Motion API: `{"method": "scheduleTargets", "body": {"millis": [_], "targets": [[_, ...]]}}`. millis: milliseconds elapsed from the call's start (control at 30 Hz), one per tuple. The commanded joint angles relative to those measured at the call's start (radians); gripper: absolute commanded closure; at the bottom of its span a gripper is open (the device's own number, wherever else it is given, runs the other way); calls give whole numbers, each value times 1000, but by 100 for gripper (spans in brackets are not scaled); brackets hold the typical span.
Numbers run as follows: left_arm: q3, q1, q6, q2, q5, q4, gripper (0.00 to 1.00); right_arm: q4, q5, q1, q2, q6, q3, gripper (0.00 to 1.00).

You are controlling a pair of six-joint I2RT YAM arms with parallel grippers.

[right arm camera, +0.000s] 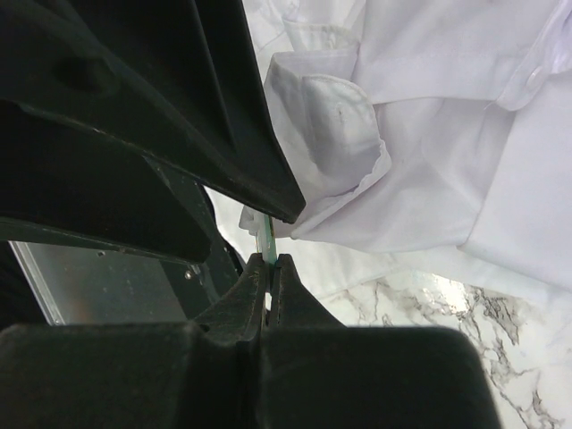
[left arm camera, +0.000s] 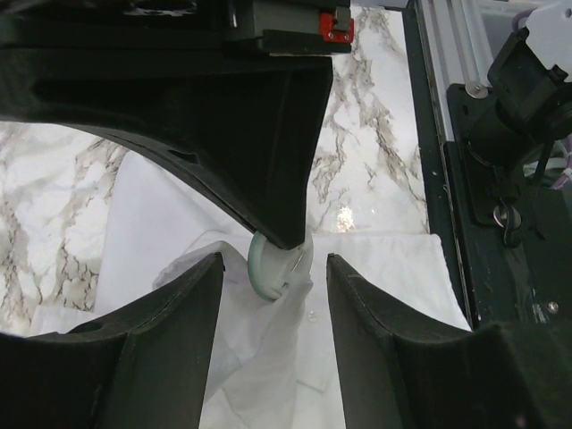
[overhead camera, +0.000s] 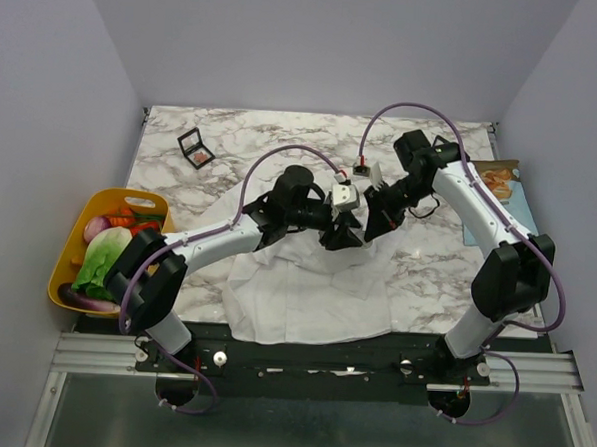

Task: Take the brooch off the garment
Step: Remove the brooch from the clothes.

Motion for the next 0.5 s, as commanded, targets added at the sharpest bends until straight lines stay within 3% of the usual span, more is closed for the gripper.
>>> {"method": "scheduleTargets", "body": {"millis": [0, 467], "targets": [[9, -13, 36, 22, 15, -31, 41, 3, -41, -5, -42, -15, -3, 99], [4, -25, 31, 39, -32, -8, 47, -6, -56, -5, -50, -27, -9, 99]]}}
